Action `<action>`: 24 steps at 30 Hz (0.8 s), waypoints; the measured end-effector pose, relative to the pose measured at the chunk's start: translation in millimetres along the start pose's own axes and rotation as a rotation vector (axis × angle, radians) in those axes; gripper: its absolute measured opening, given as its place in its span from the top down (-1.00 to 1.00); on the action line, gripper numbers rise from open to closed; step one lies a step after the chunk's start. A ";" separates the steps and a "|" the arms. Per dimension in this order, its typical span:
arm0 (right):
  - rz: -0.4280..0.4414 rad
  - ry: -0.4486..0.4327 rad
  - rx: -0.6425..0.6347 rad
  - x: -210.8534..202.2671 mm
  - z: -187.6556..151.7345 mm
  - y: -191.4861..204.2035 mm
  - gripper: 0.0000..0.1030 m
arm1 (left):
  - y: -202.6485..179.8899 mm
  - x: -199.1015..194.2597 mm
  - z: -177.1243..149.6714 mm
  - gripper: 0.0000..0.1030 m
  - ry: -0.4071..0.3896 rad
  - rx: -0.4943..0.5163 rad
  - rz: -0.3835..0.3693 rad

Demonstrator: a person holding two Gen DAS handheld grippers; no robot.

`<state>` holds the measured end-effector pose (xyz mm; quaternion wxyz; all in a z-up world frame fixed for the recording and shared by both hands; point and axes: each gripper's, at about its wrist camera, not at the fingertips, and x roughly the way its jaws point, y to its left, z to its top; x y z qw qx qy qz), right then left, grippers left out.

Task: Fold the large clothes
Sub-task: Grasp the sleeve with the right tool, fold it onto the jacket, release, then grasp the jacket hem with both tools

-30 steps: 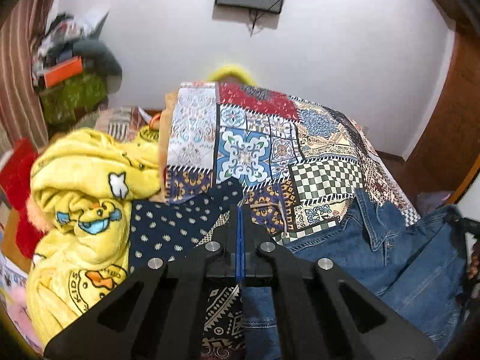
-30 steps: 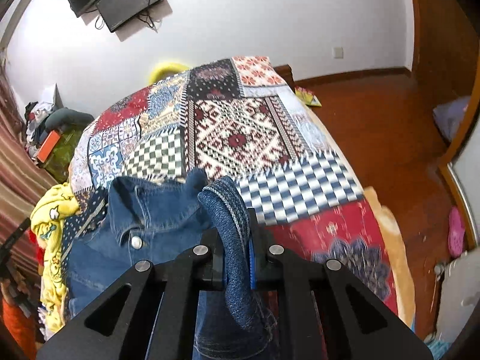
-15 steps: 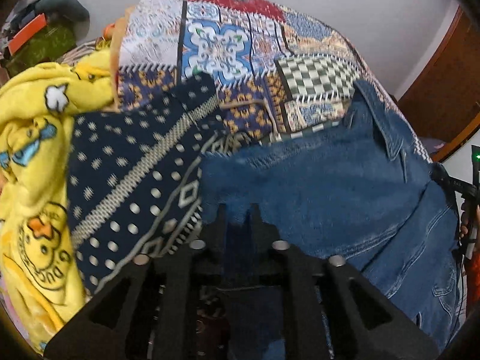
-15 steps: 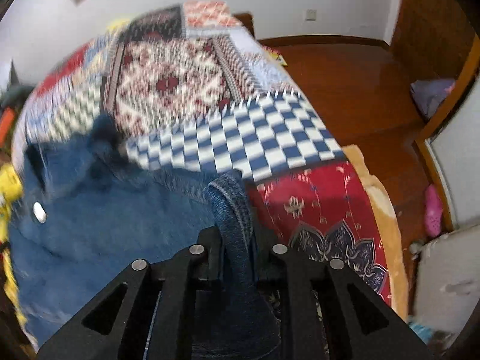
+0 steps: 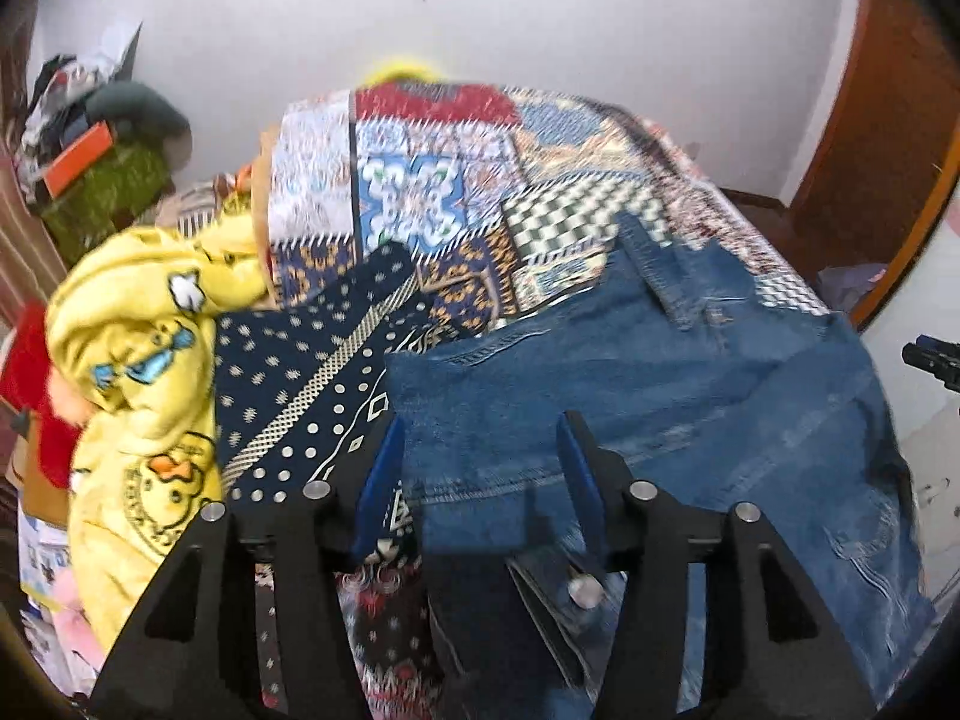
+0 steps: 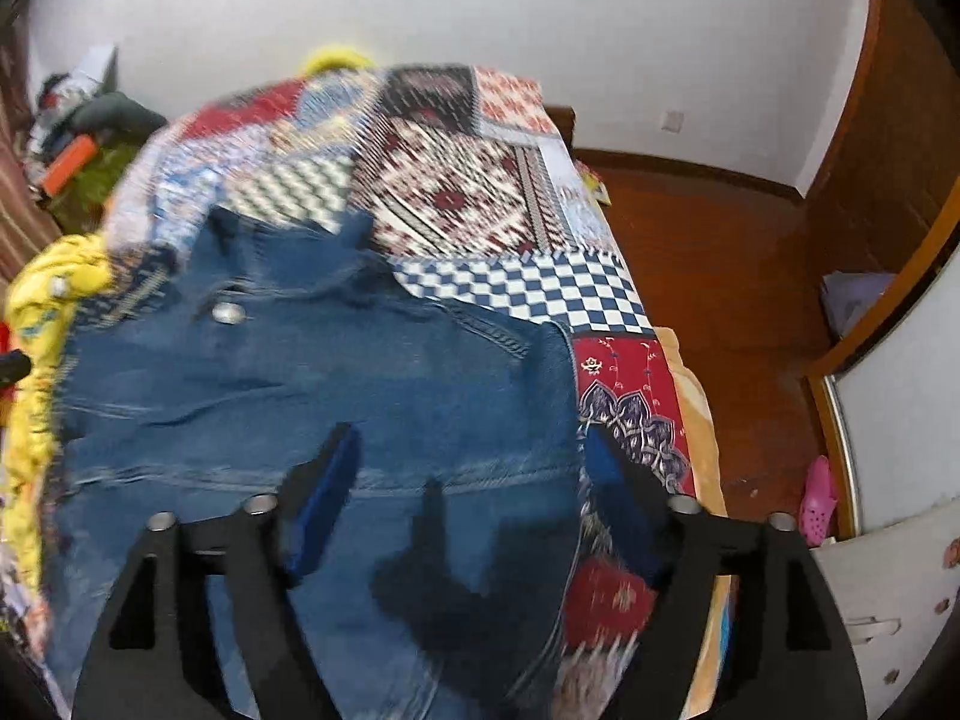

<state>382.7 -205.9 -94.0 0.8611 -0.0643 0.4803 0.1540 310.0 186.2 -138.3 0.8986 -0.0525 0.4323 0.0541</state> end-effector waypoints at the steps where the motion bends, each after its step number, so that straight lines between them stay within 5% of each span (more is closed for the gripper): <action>1: 0.016 -0.020 0.002 -15.5 -4.5 1.3 -0.56 | -2.2 -9.0 -1.4 -0.15 -0.008 0.005 -0.002; 4: 0.057 -0.041 0.004 -36.4 -9.6 6.2 -0.60 | -9.6 -41.5 -9.4 -0.27 -0.054 0.034 0.001; 8: 0.097 -0.059 0.015 -59.6 -28.8 7.0 -0.61 | -14.6 -73.5 -30.5 -0.82 -0.091 0.046 0.007; 12: 0.114 -0.061 0.030 -71.9 -57.6 3.3 -0.62 | -10.1 -88.0 -59.2 -0.85 -0.072 0.023 -0.033; 24: 0.153 0.123 0.216 -49.4 -157.8 -22.7 -0.62 | 25.7 -44.1 -178.4 -0.85 0.222 -0.254 -0.196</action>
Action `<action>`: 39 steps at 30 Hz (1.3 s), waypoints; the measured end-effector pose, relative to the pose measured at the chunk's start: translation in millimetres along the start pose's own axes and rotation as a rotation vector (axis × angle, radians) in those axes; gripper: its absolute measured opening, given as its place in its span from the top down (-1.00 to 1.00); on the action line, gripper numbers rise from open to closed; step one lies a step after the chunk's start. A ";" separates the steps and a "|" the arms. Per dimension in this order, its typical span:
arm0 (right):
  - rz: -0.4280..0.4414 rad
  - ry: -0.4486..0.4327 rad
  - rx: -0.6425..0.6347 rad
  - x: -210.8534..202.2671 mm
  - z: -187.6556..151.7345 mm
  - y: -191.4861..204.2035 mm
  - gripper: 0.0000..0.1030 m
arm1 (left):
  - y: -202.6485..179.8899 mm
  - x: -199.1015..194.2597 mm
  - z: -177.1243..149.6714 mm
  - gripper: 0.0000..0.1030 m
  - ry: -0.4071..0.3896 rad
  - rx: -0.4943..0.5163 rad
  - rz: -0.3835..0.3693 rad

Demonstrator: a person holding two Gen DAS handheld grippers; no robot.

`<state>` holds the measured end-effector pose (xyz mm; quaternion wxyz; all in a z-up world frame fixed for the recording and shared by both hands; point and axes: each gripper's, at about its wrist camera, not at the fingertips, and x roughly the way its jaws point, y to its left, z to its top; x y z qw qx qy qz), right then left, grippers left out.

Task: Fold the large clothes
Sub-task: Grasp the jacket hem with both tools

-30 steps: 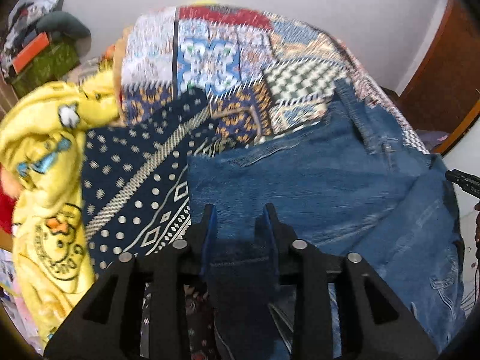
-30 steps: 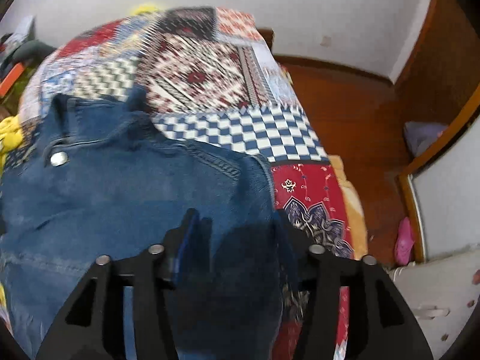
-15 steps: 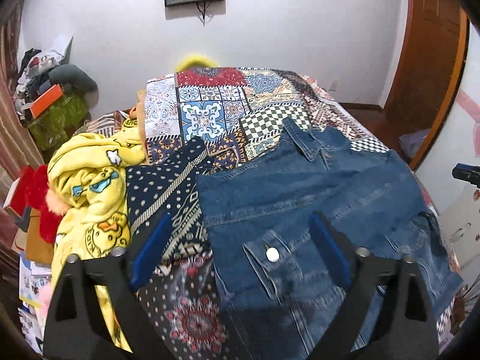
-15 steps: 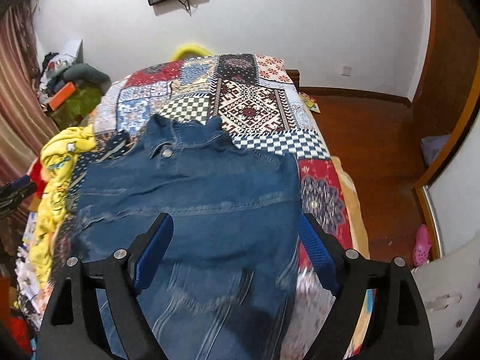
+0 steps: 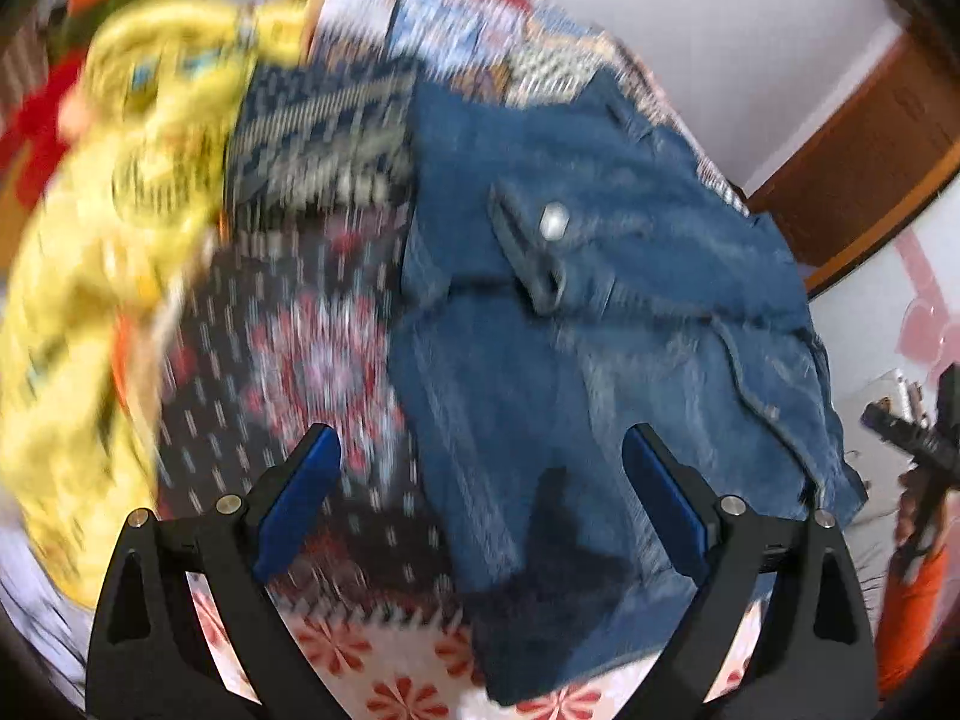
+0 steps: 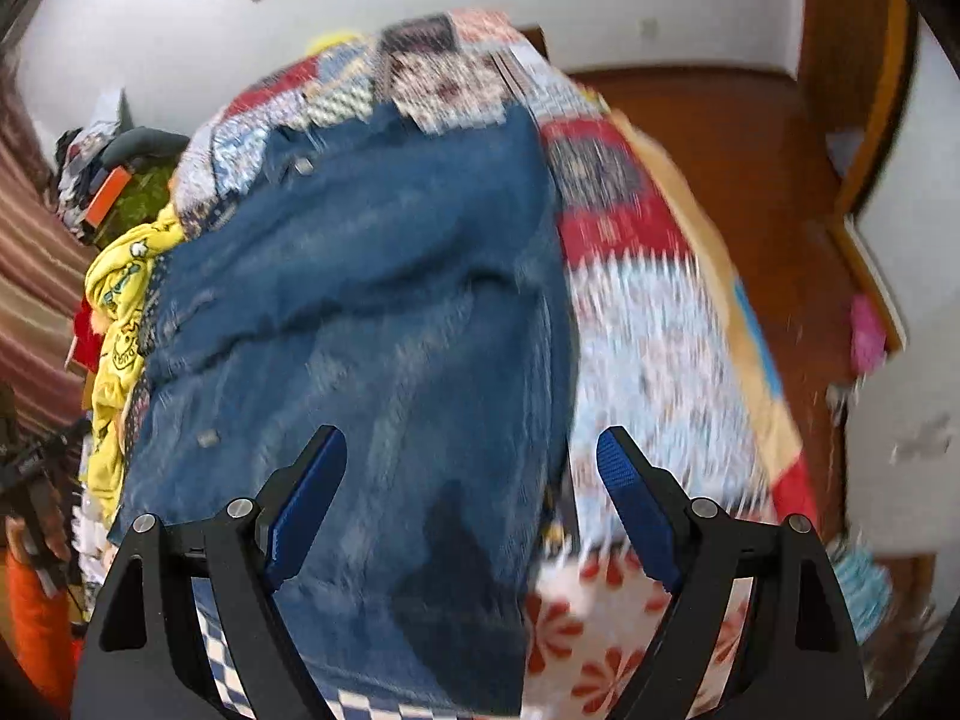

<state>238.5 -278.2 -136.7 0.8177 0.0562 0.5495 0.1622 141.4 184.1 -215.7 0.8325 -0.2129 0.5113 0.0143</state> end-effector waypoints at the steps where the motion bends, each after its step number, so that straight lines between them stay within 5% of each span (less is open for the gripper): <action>1: 0.006 0.015 0.018 2.1 -6.4 -4.3 -0.62 | 4.1 4.6 -7.3 -0.85 0.021 -0.023 -0.007; 9: 0.095 0.086 0.106 23.2 -35.9 -14.1 -0.62 | 14.4 31.6 -52.2 -0.85 0.126 -0.148 -0.149; 13: 0.103 0.070 0.080 26.0 -34.8 -7.4 -0.61 | 12.2 36.5 -60.7 -0.85 0.118 -0.183 -0.182; 16: 0.120 0.059 0.081 29.0 -33.2 -6.8 -0.40 | 6.9 32.7 -61.7 -0.48 0.108 -0.167 -0.209; 18: 0.130 0.060 0.068 30.9 -31.4 -5.5 -0.04 | -1.5 27.8 -60.9 -0.11 0.100 -0.132 -0.231; 22: 0.143 0.070 0.059 38.1 -30.8 -3.3 0.31 | -14.3 25.2 -56.1 0.16 0.091 -0.084 -0.260; 24: 0.143 0.068 0.055 38.2 -29.2 -1.4 0.69 | -12.0 24.1 -52.3 0.54 0.086 -0.103 -0.311; 25: 0.169 0.058 0.059 35.0 -28.0 -1.2 0.70 | -9.8 22.2 -49.8 0.59 0.080 -0.117 -0.337; 35: 0.247 -0.115 -0.010 -7.9 10.3 20.1 0.78 | -9.9 -42.6 6.8 0.70 -0.152 -0.104 -0.421; 39: 0.301 -0.190 0.033 -22.4 44.0 18.6 0.84 | -16.3 -67.1 44.2 0.72 -0.236 -0.058 -0.393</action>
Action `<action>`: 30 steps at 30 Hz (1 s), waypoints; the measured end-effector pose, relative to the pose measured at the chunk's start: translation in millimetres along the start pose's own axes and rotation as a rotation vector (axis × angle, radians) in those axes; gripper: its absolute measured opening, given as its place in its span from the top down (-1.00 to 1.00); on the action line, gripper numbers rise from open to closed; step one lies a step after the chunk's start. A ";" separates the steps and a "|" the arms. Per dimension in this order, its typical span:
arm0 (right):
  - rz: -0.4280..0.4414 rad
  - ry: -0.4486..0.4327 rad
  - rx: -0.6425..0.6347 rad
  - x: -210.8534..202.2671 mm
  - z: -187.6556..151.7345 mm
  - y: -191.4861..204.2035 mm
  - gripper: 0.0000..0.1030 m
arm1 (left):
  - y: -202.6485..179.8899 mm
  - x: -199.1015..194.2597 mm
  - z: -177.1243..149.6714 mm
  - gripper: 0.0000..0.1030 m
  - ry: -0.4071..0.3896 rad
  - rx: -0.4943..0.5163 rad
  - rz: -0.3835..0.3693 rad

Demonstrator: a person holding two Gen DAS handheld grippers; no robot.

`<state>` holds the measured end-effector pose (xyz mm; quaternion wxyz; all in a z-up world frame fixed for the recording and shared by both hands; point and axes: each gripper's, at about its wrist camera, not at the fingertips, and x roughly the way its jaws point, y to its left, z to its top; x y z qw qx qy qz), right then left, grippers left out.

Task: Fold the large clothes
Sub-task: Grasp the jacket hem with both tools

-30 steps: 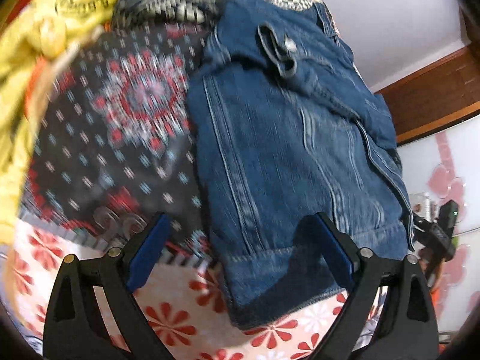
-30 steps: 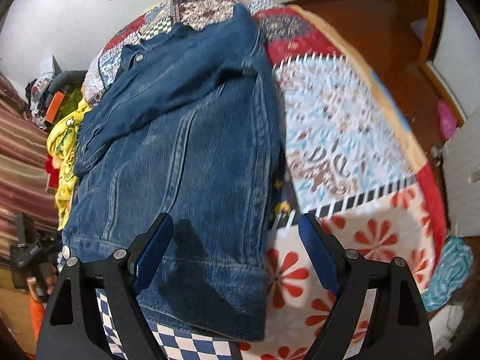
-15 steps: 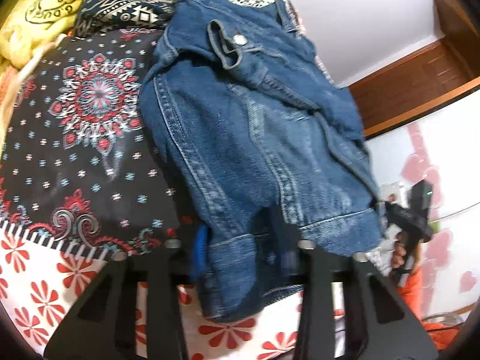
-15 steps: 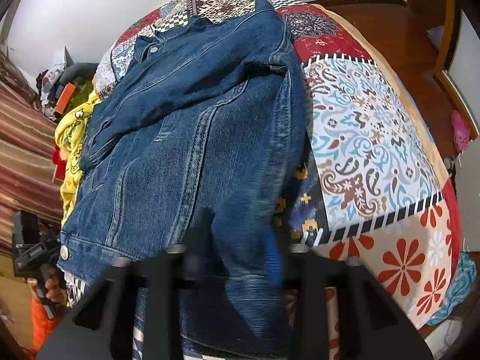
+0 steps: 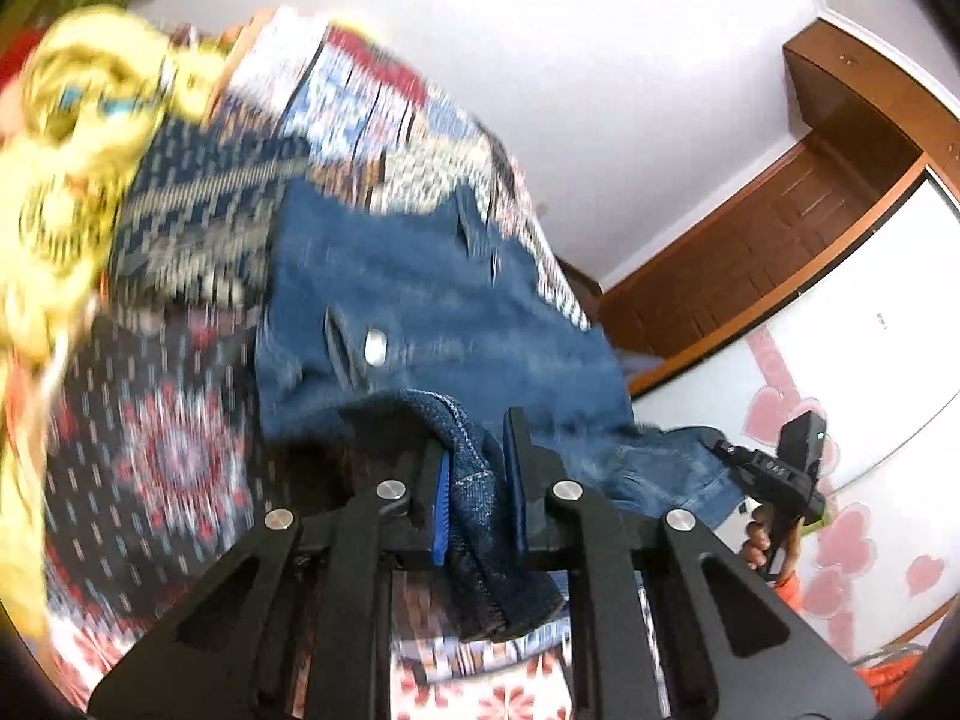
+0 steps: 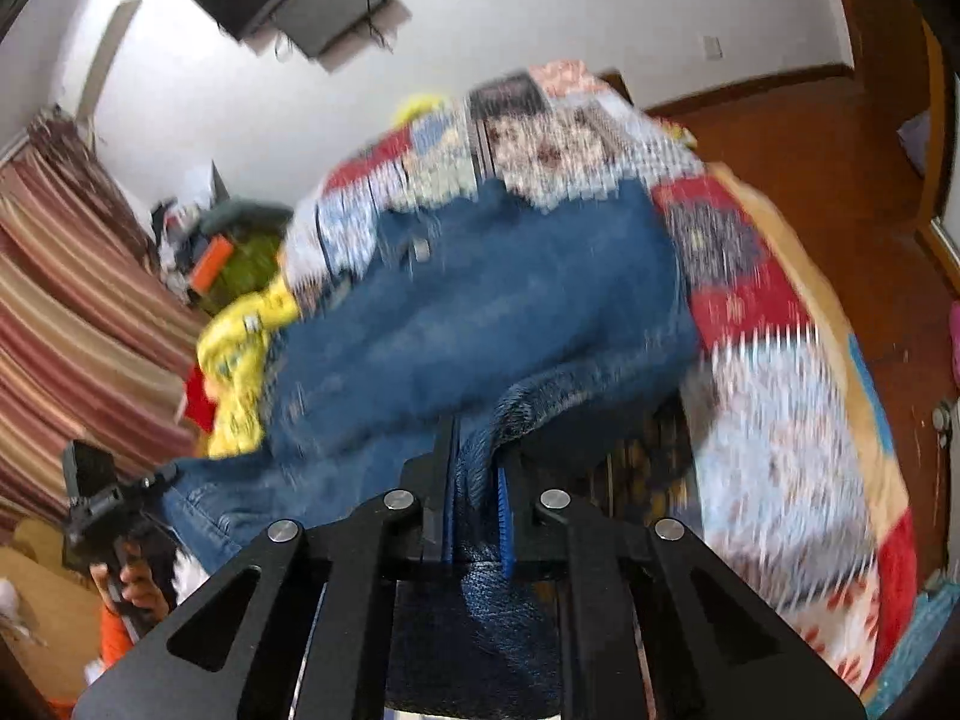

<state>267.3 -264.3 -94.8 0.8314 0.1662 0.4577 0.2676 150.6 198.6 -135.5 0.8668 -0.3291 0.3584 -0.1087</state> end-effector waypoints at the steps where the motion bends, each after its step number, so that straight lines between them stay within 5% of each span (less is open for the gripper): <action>1: 0.002 -0.019 0.002 -0.1 8.8 3.1 0.84 | -0.6 2.2 9.1 0.72 -0.012 0.002 0.004; 8: -0.011 -0.089 -0.015 24.8 81.5 13.9 0.85 | 10.8 43.2 86.8 0.72 -0.093 -0.050 0.062; 13: -0.091 -0.075 -0.036 71.2 114.2 8.4 0.85 | 32.5 91.2 119.4 0.72 -0.069 -0.038 0.160; 23: -0.243 0.068 -0.015 171.7 117.7 -38.7 0.84 | 100.6 183.7 113.0 0.68 0.100 -0.063 0.278; 30: -0.244 0.118 -0.051 171.1 112.3 -43.7 0.74 | 82.3 184.9 106.4 0.64 0.137 0.040 0.359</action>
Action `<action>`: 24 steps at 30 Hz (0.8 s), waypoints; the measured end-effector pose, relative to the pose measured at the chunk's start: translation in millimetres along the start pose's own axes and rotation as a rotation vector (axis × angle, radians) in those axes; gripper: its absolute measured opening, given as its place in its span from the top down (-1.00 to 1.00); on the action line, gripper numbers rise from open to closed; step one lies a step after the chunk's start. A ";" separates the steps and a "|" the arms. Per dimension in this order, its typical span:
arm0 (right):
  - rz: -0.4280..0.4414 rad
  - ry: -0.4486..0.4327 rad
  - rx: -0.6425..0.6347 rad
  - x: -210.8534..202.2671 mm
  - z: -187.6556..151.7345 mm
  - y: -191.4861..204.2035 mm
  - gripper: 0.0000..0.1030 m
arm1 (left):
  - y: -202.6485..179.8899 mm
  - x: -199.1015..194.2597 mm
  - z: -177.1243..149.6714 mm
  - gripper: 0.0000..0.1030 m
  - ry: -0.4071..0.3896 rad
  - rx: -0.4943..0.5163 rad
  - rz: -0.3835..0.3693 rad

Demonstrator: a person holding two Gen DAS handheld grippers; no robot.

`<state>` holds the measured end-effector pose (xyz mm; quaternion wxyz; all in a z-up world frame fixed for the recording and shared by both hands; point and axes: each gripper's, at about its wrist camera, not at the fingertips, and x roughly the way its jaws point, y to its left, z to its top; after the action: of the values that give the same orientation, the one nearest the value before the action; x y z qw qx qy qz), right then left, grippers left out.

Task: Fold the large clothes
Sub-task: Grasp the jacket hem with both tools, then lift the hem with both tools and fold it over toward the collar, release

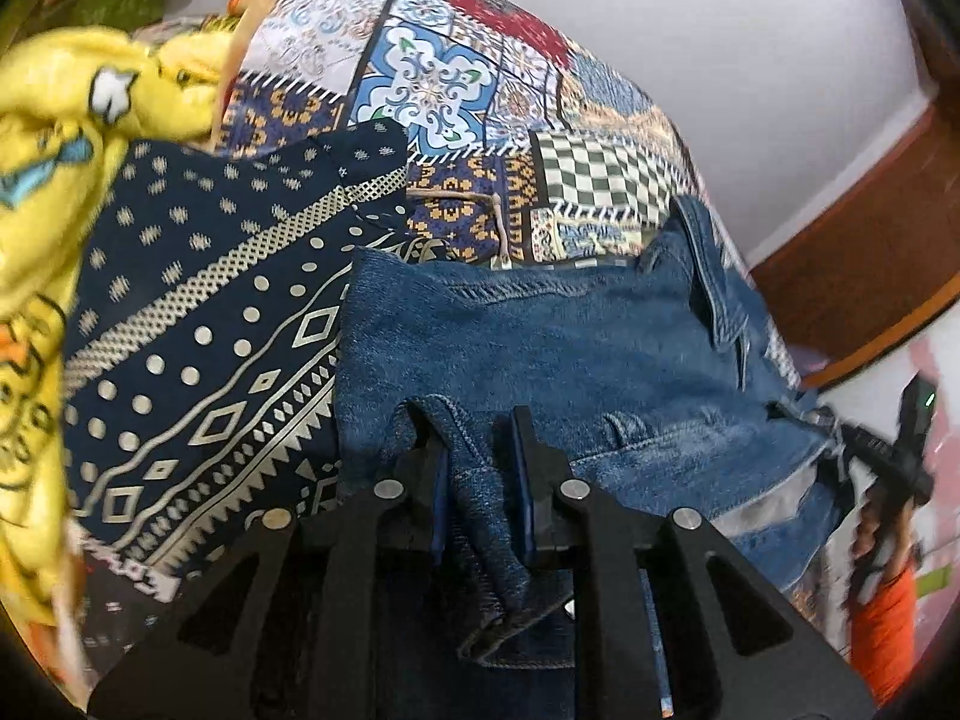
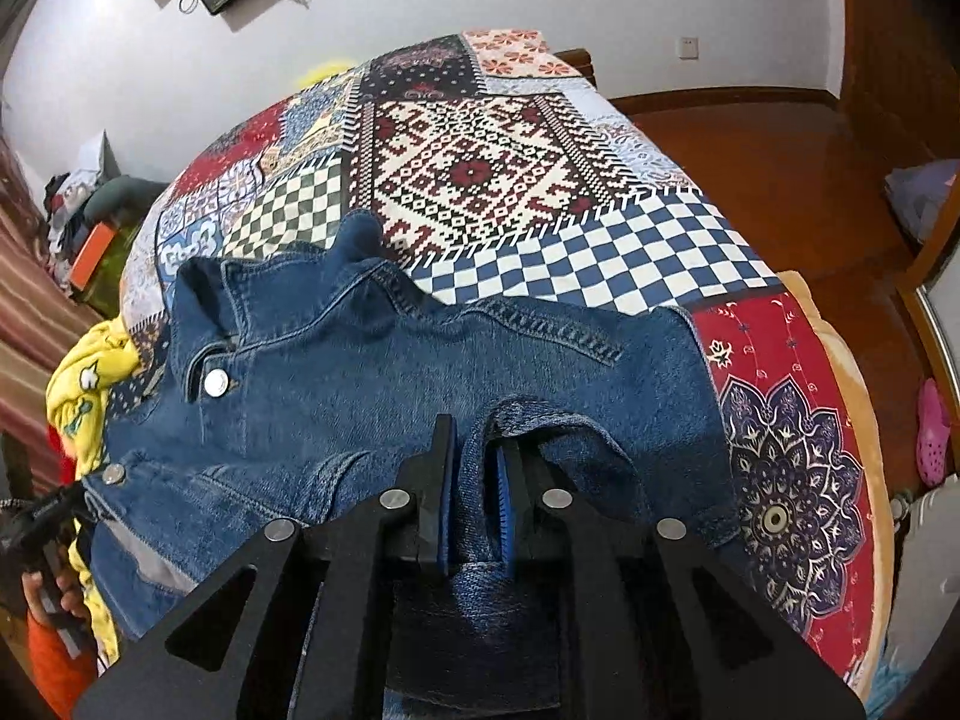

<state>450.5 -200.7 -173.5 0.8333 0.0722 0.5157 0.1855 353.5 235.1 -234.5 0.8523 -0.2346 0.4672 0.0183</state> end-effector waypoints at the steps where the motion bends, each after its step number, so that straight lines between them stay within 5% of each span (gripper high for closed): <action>1: 0.001 0.019 -0.003 -4.0 0.0 0.3 0.69 | -7.5 -4.2 -0.4 0.64 0.013 0.035 0.034; 5: -0.077 0.033 -0.058 -22.1 -2.3 10.8 -0.13 | -30.6 -23.8 -3.5 0.56 0.019 0.139 0.121; 7: -0.136 -0.009 -0.139 -39.7 -9.4 21.8 -0.16 | -41.3 -37.7 -6.9 0.21 -0.001 0.171 0.159; 9: -0.156 -0.034 -0.209 -60.1 -19.9 34.1 -0.23 | -52.7 -55.4 -11.4 -0.42 -0.056 0.183 0.194; 12: -0.148 -0.074 -0.249 -84.2 -36.1 47.8 -0.42 | -68.6 -77.0 -17.6 -0.71 -0.120 0.194 0.175; 18: -0.059 -0.085 -0.280 -97.4 -69.1 66.7 -0.55 | -104.4 -83.3 -50.8 -0.74 -0.100 0.282 0.099; 24: -0.005 -0.004 -0.270 -69.8 -98.8 75.7 -0.55 | -126.6 -51.8 -97.3 -0.74 -0.030 0.421 0.147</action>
<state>317.3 -164.8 -136.9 0.8368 -0.0416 0.4847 0.2512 279.3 91.7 -188.5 0.8857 -0.0163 0.4637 -0.0141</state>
